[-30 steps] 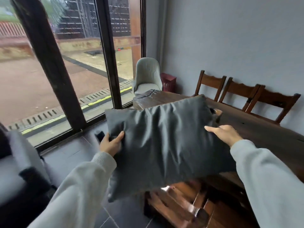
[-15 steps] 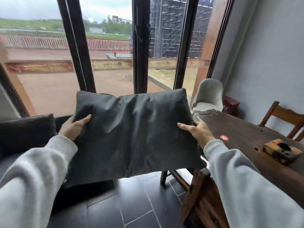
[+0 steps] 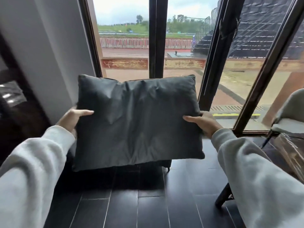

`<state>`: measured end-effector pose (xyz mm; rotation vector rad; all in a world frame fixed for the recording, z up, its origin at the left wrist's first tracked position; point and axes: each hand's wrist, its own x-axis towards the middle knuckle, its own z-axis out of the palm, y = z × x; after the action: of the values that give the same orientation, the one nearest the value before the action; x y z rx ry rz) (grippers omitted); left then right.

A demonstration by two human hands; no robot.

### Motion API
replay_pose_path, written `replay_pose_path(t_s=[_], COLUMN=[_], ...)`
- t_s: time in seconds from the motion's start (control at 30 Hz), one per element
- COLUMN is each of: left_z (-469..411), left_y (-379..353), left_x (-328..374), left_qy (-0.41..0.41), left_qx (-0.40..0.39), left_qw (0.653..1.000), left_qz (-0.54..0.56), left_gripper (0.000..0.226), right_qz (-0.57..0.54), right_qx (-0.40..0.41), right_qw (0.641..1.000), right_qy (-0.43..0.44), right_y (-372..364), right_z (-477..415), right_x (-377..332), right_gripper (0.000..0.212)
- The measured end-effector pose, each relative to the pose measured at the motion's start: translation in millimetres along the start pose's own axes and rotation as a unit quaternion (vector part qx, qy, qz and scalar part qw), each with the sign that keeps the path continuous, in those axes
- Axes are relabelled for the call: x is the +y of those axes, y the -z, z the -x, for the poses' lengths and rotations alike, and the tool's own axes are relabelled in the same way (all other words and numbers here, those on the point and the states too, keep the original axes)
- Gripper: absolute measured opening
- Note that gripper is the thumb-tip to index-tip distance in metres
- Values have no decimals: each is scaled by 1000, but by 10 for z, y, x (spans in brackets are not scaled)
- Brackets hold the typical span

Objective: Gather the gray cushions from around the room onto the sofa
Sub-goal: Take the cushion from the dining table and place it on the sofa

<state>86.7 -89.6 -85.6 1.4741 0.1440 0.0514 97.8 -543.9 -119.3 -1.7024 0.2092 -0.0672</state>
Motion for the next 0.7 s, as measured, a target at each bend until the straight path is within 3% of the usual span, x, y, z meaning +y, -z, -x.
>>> replay_pose_path(t_s=[0.2, 0.53, 0.7], left_z=[-961, -2165, -3020], left_y=[571, 872, 972], left_x=[166, -3, -70], left_qy=[-34, -32, -8], left_qx=[20, 63, 61], left_qw=[998, 997, 998], left_qz=[-39, -7, 6], left_gripper=[46, 58, 51], right_qz=[-22, -27, -25], right_qx=[-3, -2, 16], right_qw=[1000, 1000, 999], right_qy=[14, 15, 15], right_y=[-791, -1395, -1734], right_z=[-840, -1937, -2533], right_x=[-158, -299, -306], right_gripper=[36, 37, 49])
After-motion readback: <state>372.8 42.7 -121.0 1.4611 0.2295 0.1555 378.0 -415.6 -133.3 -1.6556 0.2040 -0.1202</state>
